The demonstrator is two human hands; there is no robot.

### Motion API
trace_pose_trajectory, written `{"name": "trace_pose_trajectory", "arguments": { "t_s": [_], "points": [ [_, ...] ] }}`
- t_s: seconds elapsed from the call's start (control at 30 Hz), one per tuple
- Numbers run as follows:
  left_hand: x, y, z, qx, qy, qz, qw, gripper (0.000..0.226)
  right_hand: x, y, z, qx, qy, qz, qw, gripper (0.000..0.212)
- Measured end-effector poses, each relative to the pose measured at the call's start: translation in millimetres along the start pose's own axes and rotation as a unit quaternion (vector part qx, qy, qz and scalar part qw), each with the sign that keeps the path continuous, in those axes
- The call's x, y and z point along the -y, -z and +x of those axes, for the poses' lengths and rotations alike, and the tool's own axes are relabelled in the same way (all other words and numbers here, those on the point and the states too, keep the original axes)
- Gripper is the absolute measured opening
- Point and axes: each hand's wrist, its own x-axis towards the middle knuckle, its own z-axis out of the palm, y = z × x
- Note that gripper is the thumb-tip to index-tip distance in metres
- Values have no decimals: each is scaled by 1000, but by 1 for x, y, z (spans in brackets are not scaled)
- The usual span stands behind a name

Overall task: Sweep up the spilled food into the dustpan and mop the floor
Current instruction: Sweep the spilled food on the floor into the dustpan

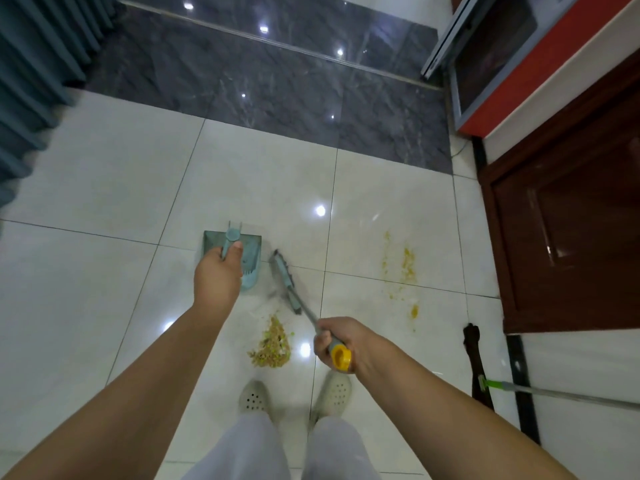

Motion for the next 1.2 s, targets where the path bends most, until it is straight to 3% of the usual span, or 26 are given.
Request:
{"name": "trace_pose_trajectory", "arguments": {
  "t_s": [0.3,0.6,0.8,0.97,1.2],
  "points": [
    [-22,-31,4,-34,9,11,999,36,111,55,6,7,47,87,995,20],
    [-43,-83,18,-103,42,13,994,34,226,70,51,-58,52,-60,995,18],
    [-51,-109,23,-159,64,-4,985,36,221,51,55,-26,-11,-185,982,9],
    [-59,-119,26,-192,80,-2,978,40,210,31,39,19,-55,-190,980,12],
    [-58,-108,28,-228,88,-43,969,41,233,18,25,37,-47,-245,968,19]
  ]
}}
